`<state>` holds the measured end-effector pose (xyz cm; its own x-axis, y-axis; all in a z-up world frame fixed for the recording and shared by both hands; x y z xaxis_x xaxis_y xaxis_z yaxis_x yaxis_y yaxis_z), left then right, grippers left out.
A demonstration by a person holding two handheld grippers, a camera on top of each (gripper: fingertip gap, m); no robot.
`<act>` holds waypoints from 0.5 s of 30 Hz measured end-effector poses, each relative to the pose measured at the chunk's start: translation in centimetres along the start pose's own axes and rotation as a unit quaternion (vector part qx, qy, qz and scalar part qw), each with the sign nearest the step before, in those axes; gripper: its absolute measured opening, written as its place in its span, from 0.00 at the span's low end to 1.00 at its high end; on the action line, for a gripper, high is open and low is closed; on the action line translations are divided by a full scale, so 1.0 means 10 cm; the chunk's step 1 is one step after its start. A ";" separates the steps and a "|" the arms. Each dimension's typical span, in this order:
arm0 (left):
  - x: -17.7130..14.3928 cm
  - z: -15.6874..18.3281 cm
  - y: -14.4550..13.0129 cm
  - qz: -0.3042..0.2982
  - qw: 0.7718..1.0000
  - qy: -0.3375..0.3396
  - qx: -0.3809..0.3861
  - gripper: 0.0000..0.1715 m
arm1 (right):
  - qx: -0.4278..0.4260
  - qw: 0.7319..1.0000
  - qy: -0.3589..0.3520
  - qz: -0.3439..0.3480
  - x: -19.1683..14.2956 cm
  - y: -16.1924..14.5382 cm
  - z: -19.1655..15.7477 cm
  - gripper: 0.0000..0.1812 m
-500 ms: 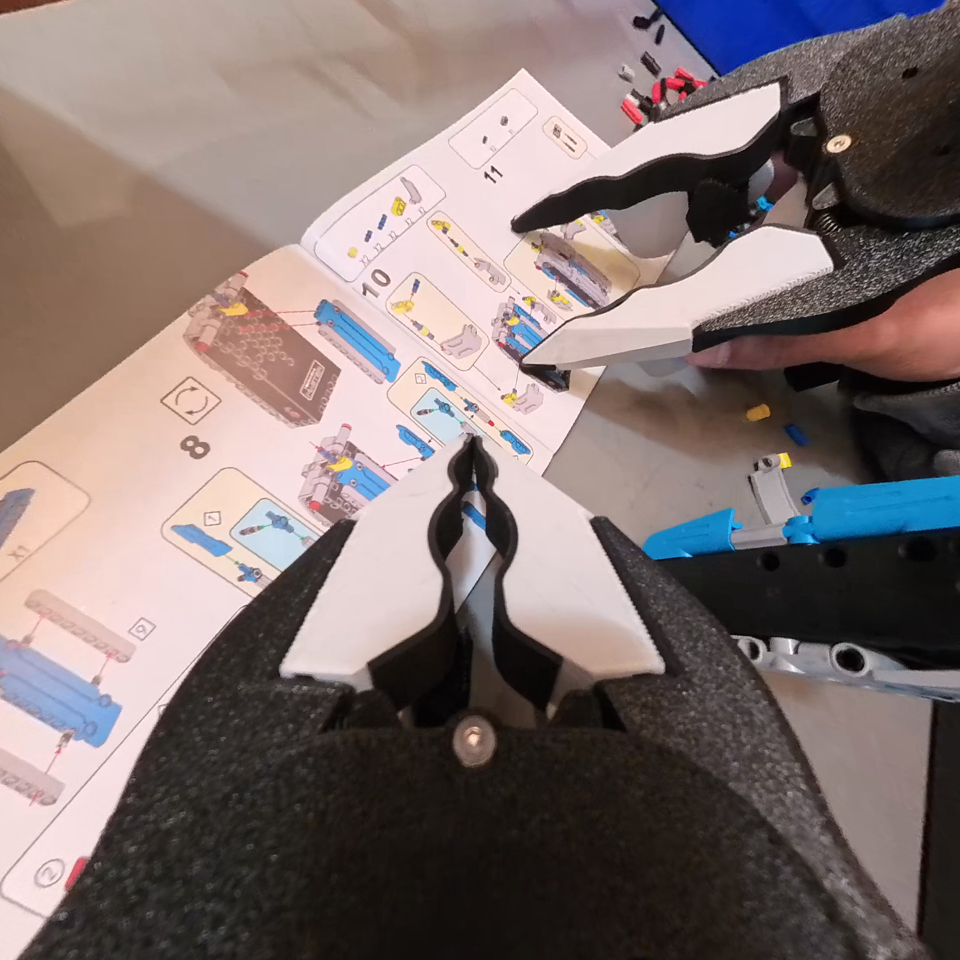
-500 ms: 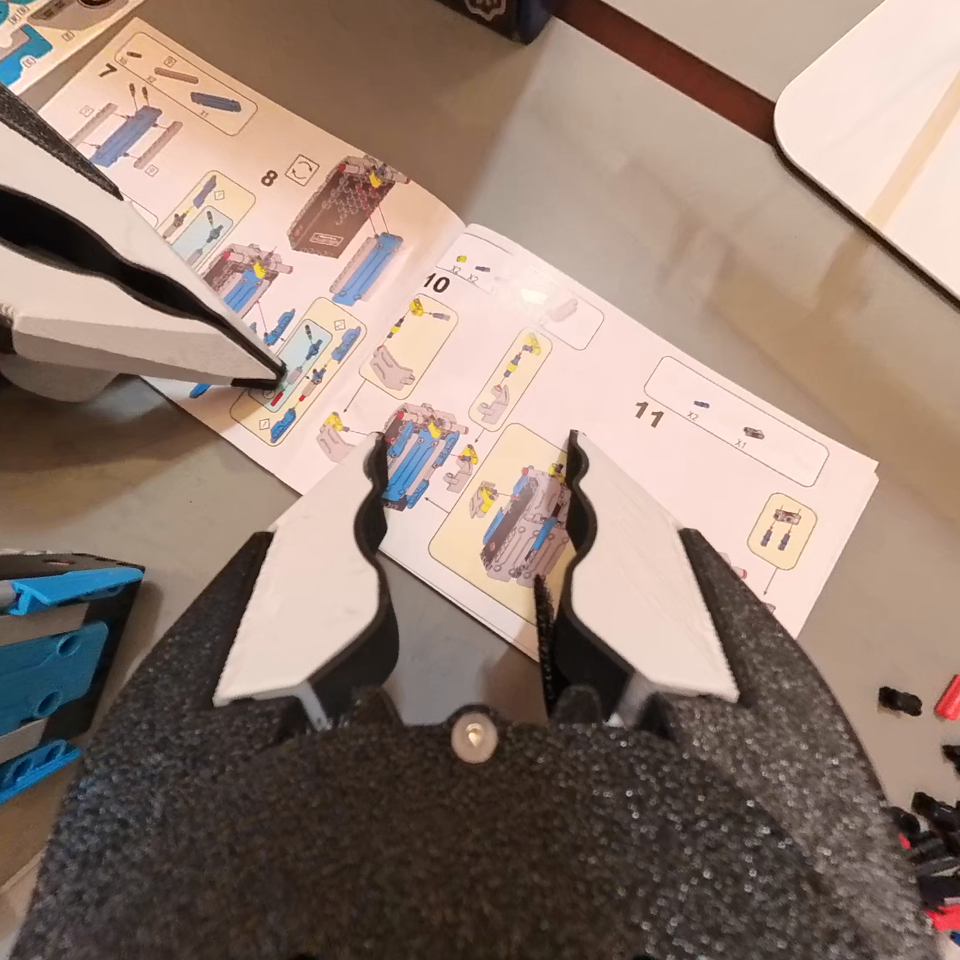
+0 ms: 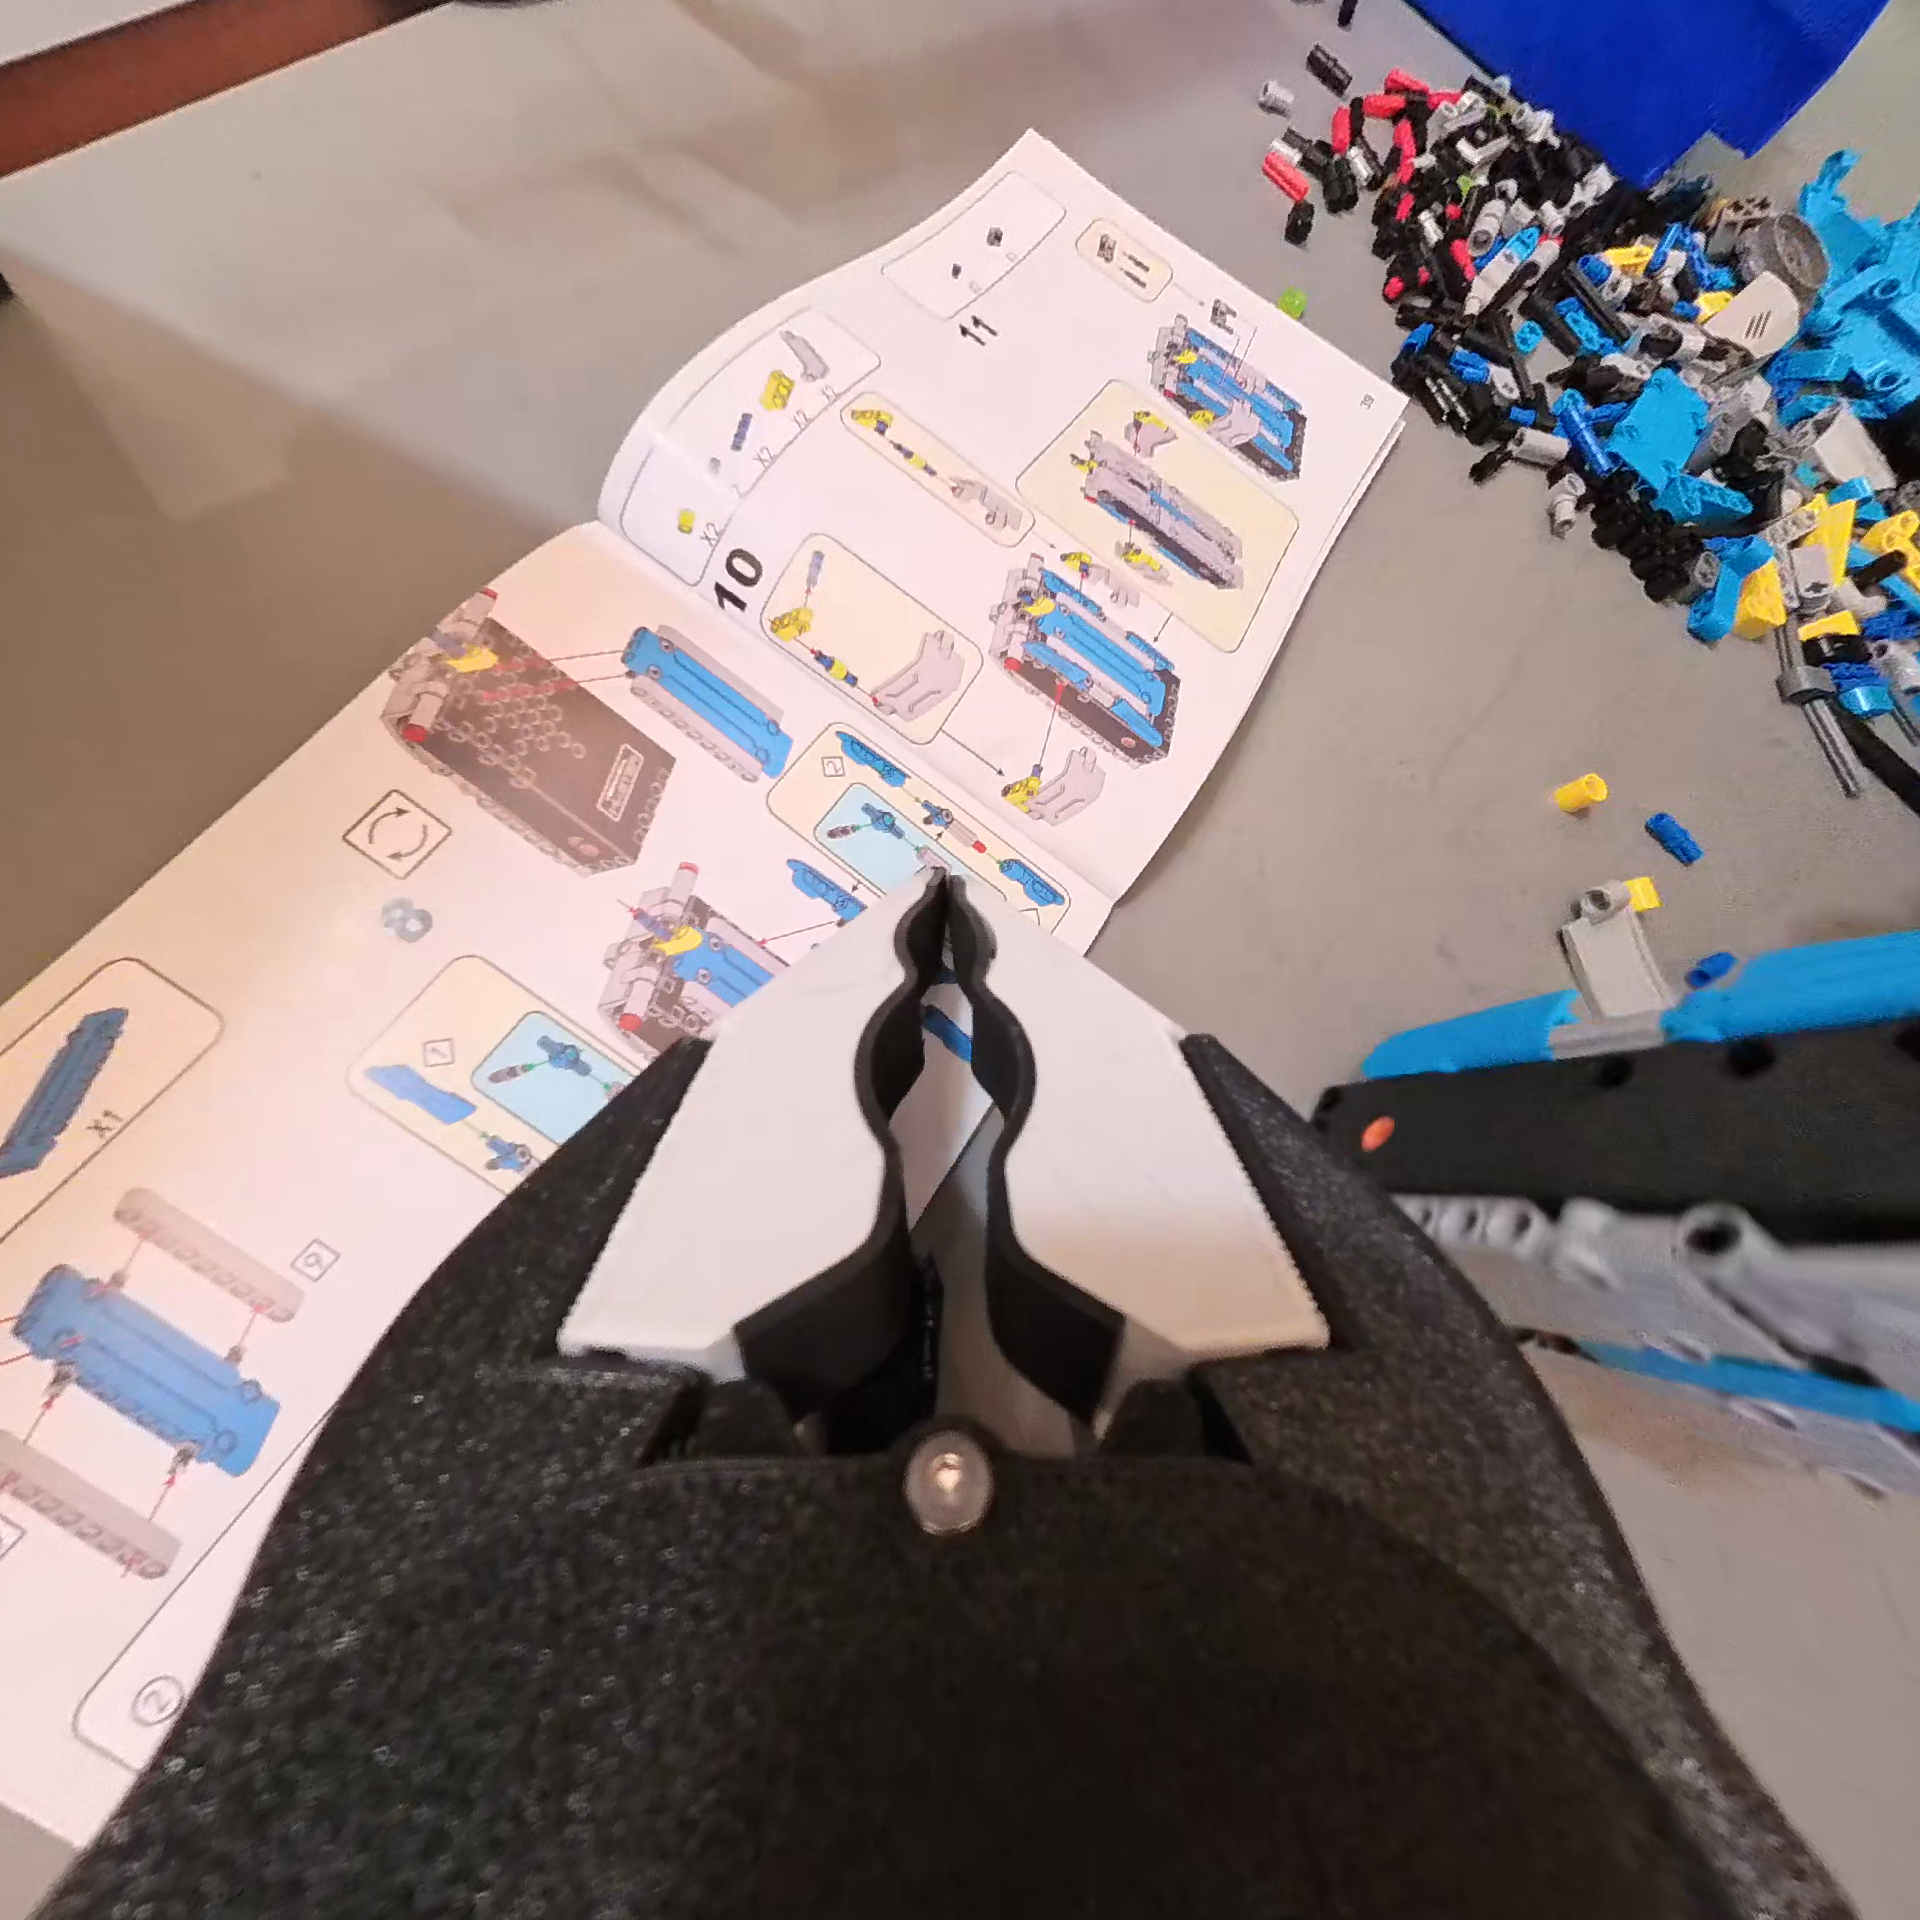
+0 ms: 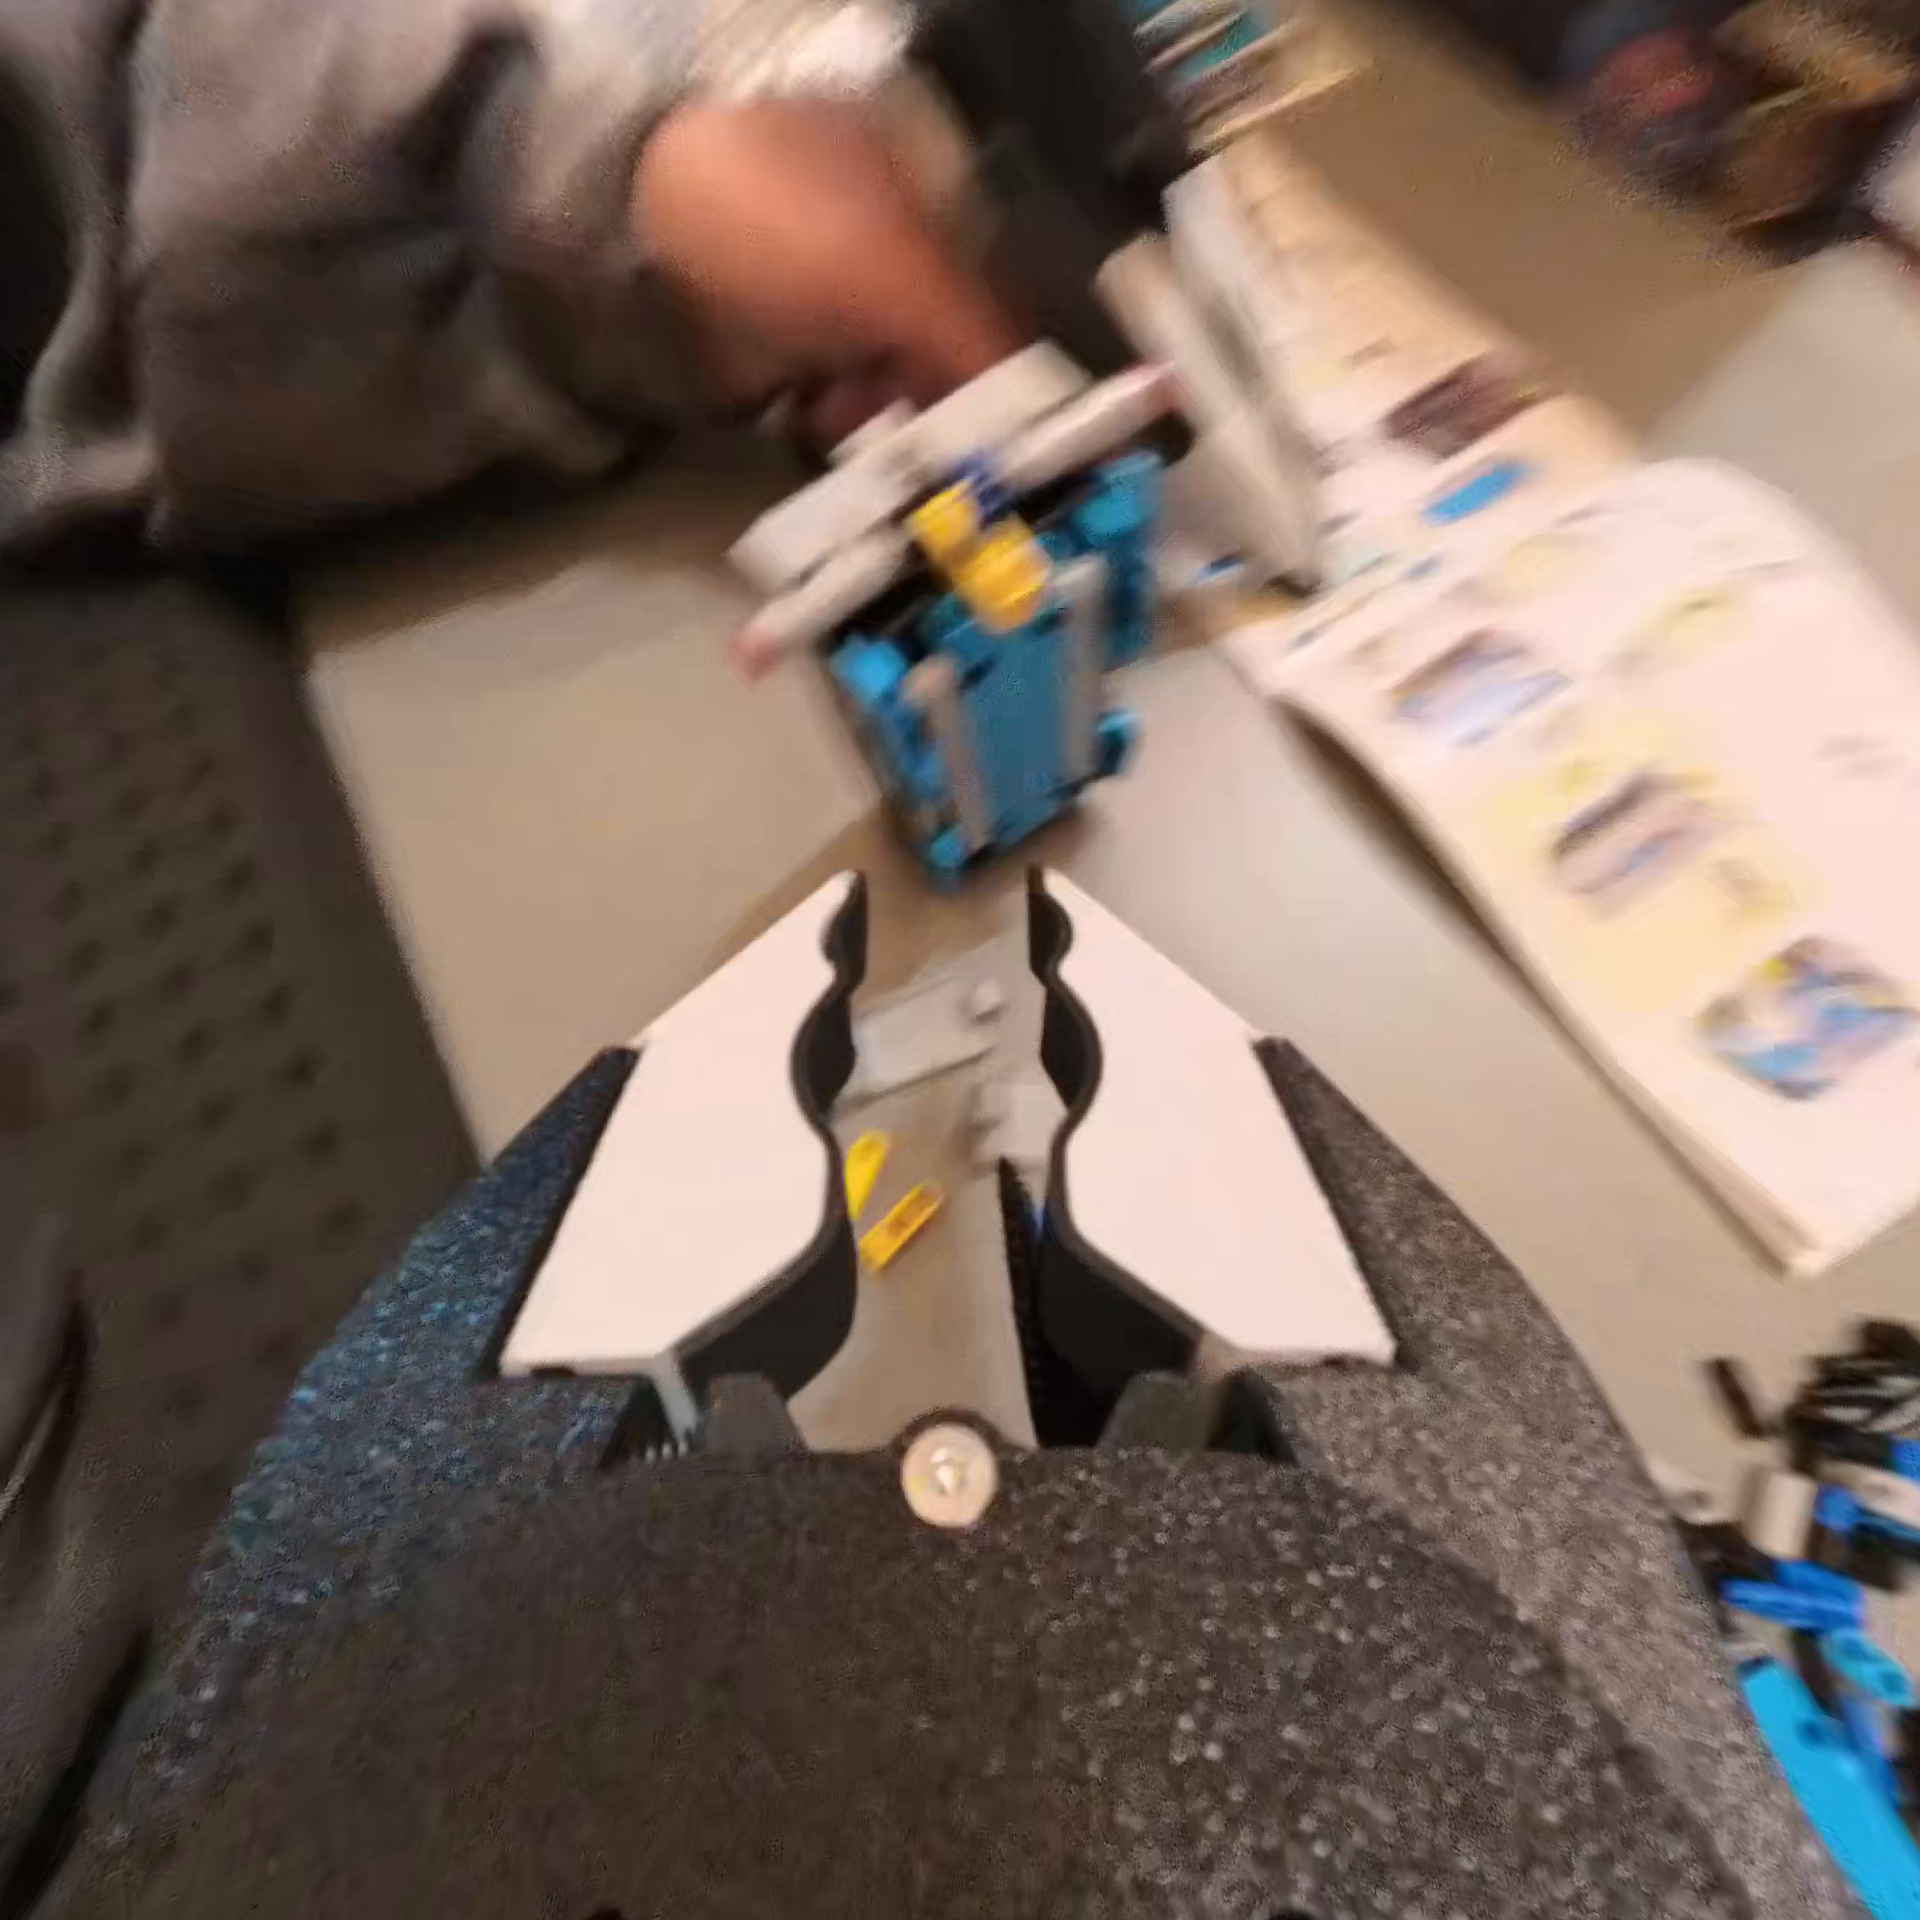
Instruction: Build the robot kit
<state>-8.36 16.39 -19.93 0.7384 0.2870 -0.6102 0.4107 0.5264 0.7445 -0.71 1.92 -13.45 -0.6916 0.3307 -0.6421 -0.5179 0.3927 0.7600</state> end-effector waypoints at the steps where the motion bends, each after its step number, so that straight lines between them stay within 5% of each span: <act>1: 0.00 0.01 0.00 0.000 1.000 0.000 0.003 0.01 | -0.015 1.000 0.007 -0.025 0.01 -0.14 -0.14 0.18; 6: -0.01 0.05 0.00 0.002 1.000 0.005 0.028 0.06 | -0.018 0.995 -0.051 -0.081 0.04 -0.38 -0.19 0.20; 15: -0.07 0.11 0.05 0.021 0.998 0.017 0.063 0.14 | -0.045 0.985 -0.048 -0.161 0.26 -0.55 -0.25 0.13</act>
<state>-8.06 15.58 -18.83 0.7386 0.3355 -0.5847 0.4449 0.4091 0.7967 -0.89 -1.48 -19.04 -0.4352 0.2823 -0.8549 -0.7489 0.4136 0.5178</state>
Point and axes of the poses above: each gripper's, where its closed fingertips meet, x out along the fingers, y out of its top, z = x × y across the jaws, the point moved 3 cm from there along -x, back along the fingers, and after that the axes turned 2 degrees about z, right-handed, at the moved point
